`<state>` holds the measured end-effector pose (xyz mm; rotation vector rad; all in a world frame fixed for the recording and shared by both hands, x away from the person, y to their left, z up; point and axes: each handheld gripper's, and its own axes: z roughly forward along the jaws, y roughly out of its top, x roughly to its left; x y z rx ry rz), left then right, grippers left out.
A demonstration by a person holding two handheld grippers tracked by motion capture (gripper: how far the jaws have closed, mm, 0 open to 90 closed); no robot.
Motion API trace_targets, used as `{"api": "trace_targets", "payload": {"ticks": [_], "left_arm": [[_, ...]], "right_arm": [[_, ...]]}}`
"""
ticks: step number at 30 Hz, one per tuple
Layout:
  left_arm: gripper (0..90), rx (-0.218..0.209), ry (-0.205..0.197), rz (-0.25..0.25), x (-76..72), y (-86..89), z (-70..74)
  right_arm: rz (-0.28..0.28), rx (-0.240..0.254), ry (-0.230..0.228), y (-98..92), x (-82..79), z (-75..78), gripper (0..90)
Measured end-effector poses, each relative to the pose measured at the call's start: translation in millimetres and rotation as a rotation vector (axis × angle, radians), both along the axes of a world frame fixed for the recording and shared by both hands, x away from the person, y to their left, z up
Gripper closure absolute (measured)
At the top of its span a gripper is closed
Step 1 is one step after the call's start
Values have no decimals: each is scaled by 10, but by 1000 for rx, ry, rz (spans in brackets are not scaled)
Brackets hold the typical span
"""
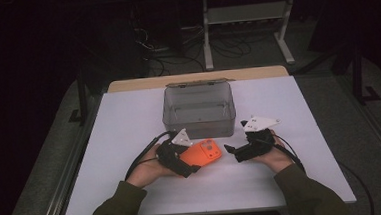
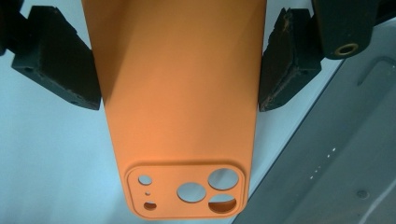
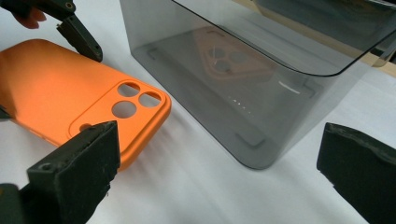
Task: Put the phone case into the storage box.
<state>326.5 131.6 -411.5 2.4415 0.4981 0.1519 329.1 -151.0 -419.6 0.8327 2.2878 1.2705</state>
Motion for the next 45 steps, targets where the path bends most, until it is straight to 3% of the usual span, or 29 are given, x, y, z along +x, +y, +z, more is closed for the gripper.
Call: {"api": "trace_targets", "payload": {"ticks": [45], "left_arm": [[159, 11, 3, -7, 5, 21, 8]], "right_arm": [[8, -155, -128, 12, -25, -42, 0]]}}
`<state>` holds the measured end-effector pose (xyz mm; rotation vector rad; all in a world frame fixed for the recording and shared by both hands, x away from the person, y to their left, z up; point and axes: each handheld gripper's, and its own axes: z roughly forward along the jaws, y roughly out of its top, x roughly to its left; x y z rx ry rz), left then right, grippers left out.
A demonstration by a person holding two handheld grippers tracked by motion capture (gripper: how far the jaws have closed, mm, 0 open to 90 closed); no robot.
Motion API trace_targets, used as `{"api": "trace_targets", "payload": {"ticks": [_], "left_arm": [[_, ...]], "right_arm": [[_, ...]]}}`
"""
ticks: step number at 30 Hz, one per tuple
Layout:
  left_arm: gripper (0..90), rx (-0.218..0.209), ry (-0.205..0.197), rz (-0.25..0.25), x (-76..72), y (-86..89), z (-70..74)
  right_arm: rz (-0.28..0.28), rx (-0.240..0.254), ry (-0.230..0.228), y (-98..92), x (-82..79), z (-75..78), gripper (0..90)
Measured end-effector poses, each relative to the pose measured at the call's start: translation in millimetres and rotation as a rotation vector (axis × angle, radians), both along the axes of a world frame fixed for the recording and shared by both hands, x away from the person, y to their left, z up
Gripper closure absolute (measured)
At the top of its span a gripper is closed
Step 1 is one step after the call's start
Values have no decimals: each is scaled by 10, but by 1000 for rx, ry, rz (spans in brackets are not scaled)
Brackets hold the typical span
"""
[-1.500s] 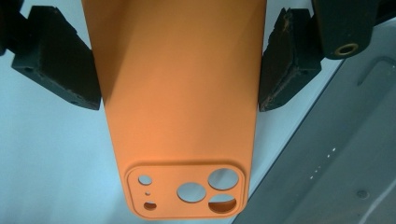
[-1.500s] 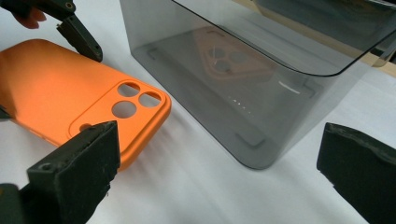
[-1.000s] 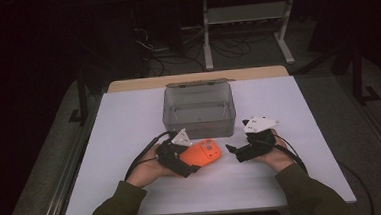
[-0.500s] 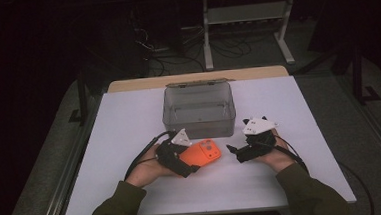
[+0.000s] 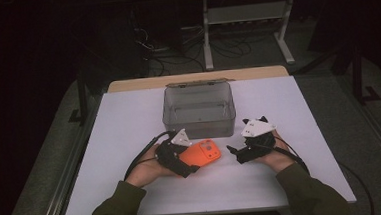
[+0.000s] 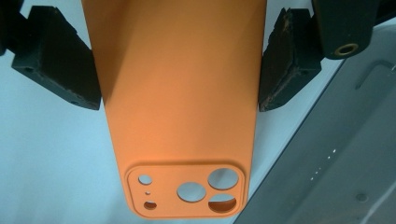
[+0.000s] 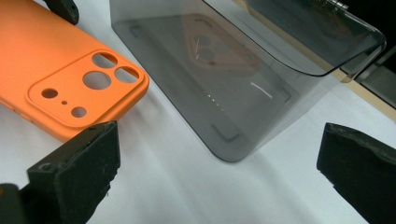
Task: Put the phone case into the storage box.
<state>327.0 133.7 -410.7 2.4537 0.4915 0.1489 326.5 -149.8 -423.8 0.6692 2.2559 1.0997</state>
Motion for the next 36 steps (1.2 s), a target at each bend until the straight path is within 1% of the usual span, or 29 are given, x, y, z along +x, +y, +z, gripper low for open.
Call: {"api": "trace_targets", "payload": {"ticks": [8, 24, 30, 36], "left_arm": [[160, -2, 0, 4, -1, 2, 3], [160, -3, 2, 3, -2, 2, 1], [160, -6, 5, 7, -2, 5, 3], [160, -6, 6, 6, 0, 10, 6]], "right_arm": [[12, -41, -40, 18, -12, -13, 0], [26, -95, -93, 53, -48, -29, 0], [32, -129, -120, 66, -58, -32, 0], [37, -146, -138, 85, -72, -38, 0]]}}
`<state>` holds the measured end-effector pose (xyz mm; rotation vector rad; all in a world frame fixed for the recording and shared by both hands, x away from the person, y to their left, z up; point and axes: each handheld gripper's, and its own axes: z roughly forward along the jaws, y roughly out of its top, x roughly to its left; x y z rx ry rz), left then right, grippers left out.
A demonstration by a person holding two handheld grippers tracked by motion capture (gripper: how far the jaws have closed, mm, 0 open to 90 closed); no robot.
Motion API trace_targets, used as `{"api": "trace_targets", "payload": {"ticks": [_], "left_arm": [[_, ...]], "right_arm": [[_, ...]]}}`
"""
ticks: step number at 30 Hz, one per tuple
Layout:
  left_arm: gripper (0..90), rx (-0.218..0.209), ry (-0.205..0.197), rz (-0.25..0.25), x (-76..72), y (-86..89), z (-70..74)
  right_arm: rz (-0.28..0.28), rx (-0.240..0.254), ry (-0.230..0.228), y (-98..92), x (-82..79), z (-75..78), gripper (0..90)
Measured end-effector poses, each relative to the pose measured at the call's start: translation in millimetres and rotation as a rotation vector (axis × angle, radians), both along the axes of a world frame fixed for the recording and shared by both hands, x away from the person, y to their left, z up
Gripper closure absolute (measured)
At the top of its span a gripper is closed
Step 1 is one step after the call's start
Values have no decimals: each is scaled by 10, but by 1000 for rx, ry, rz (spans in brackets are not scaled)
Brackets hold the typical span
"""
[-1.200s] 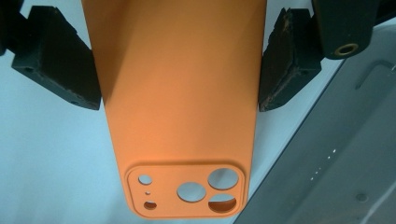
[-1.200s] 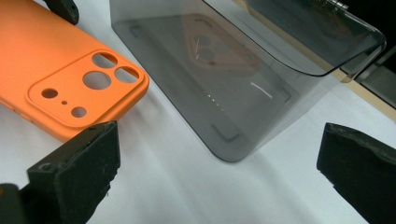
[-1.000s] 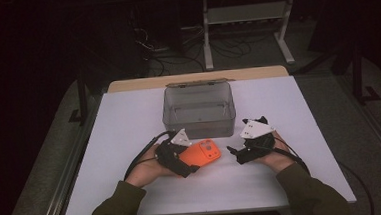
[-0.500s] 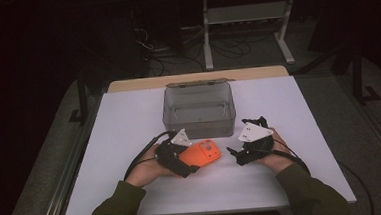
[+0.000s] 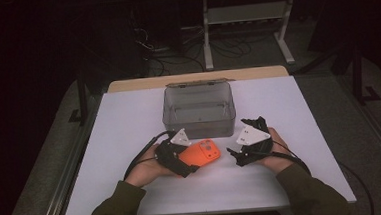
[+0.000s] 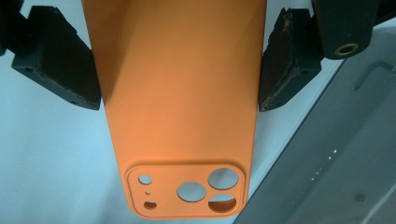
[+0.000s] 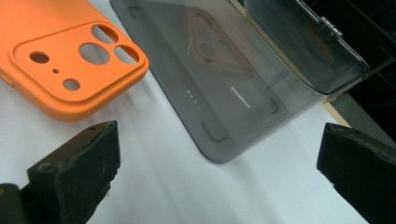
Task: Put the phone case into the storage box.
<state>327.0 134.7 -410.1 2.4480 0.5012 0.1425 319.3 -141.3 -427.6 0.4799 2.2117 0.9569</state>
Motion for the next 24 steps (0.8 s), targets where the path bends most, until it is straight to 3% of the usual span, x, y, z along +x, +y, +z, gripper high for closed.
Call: {"api": "trace_targets", "payload": {"ticks": [24], "left_arm": [[160, -2, 4, 2, 0, 2, 3]], "right_arm": [[39, -111, -103, 65, -58, -27, 0]]}}
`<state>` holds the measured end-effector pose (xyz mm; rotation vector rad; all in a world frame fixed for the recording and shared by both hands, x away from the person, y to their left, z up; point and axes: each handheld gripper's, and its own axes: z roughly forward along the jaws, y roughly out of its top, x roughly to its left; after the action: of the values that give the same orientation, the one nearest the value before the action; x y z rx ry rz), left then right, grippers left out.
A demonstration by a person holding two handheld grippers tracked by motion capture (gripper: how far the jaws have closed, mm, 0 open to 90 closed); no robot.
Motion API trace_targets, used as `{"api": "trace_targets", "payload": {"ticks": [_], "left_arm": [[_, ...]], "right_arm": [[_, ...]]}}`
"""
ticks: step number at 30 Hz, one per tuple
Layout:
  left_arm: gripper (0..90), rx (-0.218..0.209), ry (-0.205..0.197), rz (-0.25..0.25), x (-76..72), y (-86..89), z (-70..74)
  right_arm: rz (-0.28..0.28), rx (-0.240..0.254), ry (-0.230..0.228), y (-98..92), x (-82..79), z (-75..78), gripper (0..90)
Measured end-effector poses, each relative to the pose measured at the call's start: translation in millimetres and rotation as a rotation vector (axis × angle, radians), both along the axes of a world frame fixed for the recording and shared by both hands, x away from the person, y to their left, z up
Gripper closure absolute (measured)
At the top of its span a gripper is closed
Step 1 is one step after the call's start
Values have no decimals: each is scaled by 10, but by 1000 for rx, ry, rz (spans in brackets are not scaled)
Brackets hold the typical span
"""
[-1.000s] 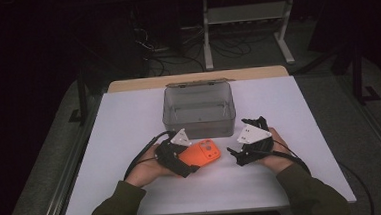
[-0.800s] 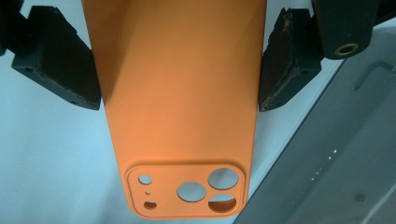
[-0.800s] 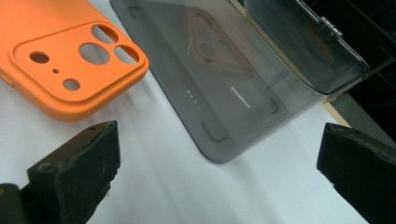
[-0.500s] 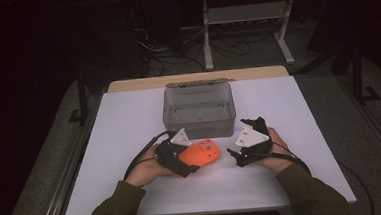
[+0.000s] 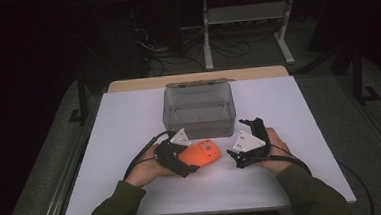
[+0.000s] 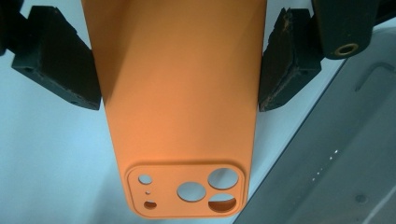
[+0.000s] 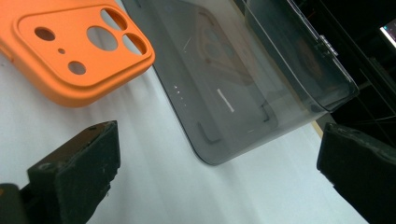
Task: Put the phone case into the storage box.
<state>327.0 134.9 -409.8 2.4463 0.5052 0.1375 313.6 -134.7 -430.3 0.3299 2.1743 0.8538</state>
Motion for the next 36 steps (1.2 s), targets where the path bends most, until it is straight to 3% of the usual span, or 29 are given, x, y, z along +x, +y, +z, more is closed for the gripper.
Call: {"api": "trace_targets", "payload": {"ticks": [36], "left_arm": [[160, -4, 1, 2, 2, 7, 7]], "right_arm": [[49, -158, -155, 110, -104, -64, 0]]}}
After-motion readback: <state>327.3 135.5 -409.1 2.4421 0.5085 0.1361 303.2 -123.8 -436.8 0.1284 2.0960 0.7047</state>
